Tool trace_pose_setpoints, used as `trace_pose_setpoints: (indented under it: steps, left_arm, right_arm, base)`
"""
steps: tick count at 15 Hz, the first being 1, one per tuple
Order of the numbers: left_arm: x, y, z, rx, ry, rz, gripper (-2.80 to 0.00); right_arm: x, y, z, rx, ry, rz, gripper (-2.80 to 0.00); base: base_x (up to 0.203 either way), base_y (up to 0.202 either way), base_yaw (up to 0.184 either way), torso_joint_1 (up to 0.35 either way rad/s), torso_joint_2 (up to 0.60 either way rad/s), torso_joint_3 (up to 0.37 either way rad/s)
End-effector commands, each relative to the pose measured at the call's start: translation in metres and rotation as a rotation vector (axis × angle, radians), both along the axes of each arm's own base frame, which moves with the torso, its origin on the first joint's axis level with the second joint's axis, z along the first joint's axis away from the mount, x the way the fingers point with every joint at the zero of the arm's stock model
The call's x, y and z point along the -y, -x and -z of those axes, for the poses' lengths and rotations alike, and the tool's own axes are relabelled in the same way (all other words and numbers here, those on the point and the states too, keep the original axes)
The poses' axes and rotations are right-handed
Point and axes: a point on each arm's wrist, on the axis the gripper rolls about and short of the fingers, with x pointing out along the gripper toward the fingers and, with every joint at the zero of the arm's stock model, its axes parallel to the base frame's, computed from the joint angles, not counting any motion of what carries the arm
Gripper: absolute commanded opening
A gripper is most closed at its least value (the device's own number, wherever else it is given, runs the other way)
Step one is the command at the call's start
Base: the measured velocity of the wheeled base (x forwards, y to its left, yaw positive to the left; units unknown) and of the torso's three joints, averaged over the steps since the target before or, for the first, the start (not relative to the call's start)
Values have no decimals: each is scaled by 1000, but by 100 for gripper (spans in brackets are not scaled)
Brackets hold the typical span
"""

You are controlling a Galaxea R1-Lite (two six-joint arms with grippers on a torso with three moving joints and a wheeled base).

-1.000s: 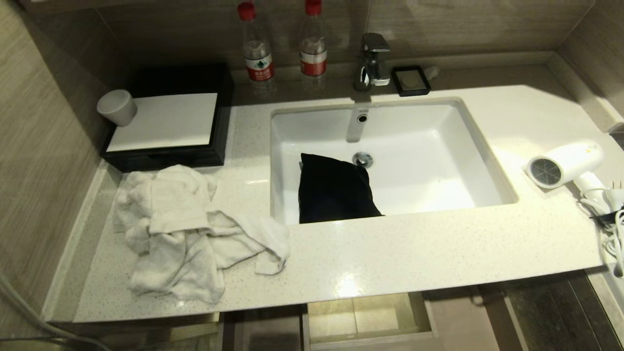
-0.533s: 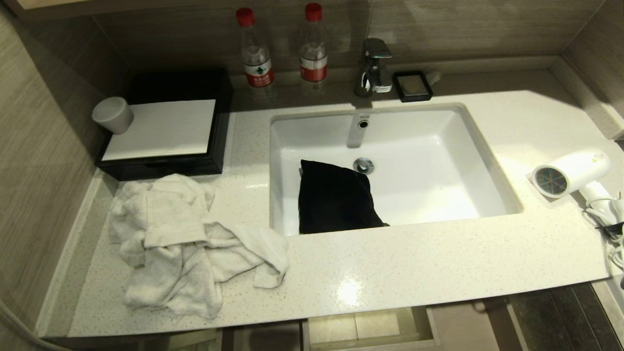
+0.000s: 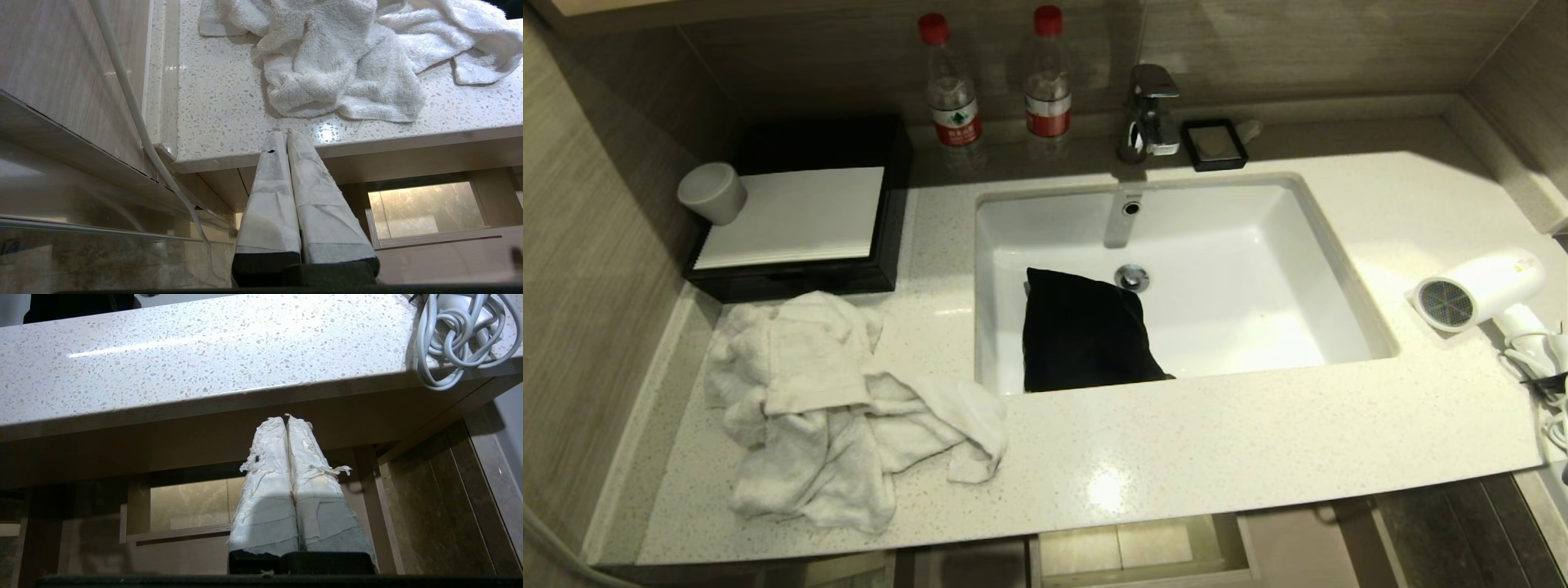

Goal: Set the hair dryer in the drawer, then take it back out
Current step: Pick up the hairdryer

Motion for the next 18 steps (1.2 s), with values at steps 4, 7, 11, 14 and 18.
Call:
trace_pose_setpoints:
  steps: [4,7,11,14,18]
  left_arm:
    - [0,0,0,-1,0,0,-280]
    - [0,0,0,-1,0,0,-280]
    - [0,0,0,-1,0,0,-280]
    - [0,0,0,0,0,0,-280]
    - [0,0,0,0,0,0,-280]
  right_arm:
    - [0,0,0,-1,0,0,-280]
    - [0,0,1,-4,7,-3,-280]
    - [0,0,1,-4,12,-3,-280]
    - [0,0,1,-5,13,-3,-280]
    - [0,0,1,-6,13,-3,-280]
  base:
    - [0,0,0,0,0,0]
    - [0,0,0,0,0,0]
    - [0,0,0,0,0,0]
    - [0,0,0,0,0,0]
    - [0,0,0,0,0,0]
